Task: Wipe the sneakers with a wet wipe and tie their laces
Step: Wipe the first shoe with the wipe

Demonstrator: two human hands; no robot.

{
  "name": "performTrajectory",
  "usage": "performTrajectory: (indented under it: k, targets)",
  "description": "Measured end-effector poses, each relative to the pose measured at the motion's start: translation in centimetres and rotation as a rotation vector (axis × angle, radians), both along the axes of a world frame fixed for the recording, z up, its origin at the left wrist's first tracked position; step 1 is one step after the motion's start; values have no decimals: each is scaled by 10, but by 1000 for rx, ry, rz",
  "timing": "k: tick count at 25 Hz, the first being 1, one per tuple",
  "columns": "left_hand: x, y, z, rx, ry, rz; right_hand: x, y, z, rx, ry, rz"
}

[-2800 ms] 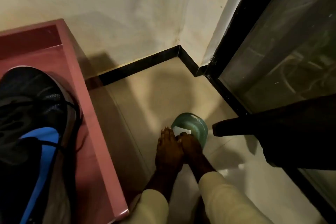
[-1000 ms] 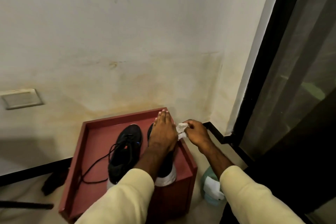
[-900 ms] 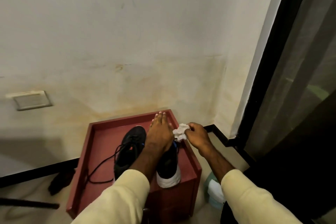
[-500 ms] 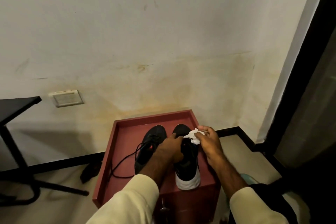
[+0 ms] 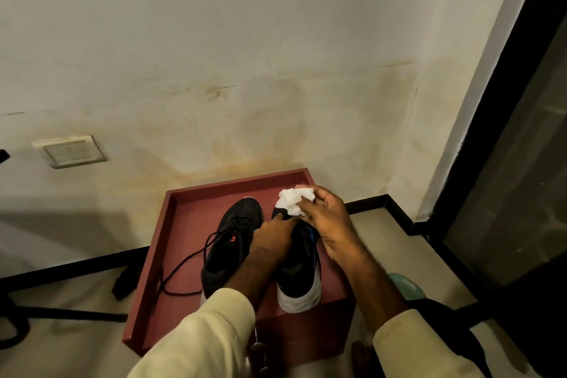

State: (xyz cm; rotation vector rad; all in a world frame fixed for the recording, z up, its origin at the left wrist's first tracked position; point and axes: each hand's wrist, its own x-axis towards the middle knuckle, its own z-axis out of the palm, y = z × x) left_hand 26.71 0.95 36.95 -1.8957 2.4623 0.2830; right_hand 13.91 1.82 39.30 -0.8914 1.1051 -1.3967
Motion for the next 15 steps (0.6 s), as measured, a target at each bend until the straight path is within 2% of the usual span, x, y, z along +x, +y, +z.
performTrajectory:
  k: [8, 13, 15]
  targets:
    - [29, -21, 8, -155, 370, 77, 0, -6, 9, -113, 85, 23]
    - [52, -20, 23, -191, 721, 230, 10, -3, 17, -120, -87, 18]
    - [72, -21, 26, -169, 857, 260, 16, -3, 17, -148, -92, 25]
